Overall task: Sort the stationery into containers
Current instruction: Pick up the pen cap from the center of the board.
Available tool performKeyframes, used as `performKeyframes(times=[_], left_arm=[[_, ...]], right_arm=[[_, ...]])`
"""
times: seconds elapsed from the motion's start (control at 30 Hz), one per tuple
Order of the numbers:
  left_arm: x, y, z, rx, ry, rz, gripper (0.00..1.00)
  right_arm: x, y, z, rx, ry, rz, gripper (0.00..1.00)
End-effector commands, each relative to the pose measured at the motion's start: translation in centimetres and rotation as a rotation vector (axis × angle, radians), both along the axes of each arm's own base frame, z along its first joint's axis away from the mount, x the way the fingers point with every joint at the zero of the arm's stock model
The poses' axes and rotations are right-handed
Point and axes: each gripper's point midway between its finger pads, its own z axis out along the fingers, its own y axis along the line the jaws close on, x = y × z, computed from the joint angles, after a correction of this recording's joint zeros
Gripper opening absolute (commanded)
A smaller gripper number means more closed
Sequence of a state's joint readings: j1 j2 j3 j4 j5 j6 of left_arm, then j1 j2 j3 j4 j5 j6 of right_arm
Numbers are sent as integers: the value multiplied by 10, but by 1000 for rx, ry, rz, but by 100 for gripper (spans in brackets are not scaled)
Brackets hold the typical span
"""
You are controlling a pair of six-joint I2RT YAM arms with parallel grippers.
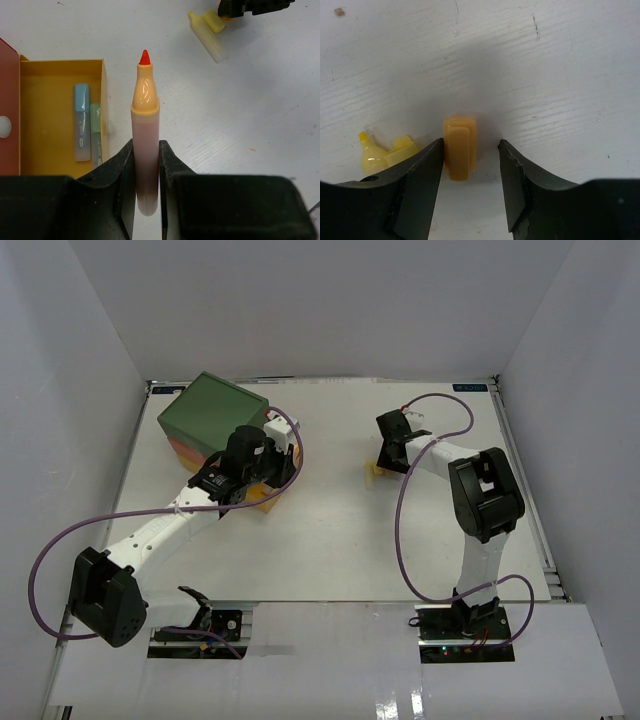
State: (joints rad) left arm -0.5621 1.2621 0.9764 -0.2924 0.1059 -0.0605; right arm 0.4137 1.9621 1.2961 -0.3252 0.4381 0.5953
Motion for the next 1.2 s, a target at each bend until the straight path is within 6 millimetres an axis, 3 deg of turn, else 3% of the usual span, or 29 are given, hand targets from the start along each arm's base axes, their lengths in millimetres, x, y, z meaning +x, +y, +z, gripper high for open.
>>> performKeyframes(times=[0.0, 0.23, 0.4, 0.83, 1.03, 1.17], left_arm=[[-4, -1, 12, -29, -22, -11, 1], [-4, -2, 8, -28, -10, -17, 1], [-3, -2, 5, -23, -4, -14, 2], [-3, -2, 0, -12, 7, -12, 2], [-3, -3, -1, -12, 8, -16, 2], [-3, -3, 0, -16, 9, -20, 2]], right_arm=[[-10, 0, 5, 6, 4, 50, 54], [-12, 4, -3, 21, 26, 159, 52], [-1, 10, -4, 9, 29, 232, 52], [13, 10, -3, -13, 40, 211, 49], [13, 4, -6, -12, 55, 189, 43], [10, -1, -7, -17, 61, 181, 32]])
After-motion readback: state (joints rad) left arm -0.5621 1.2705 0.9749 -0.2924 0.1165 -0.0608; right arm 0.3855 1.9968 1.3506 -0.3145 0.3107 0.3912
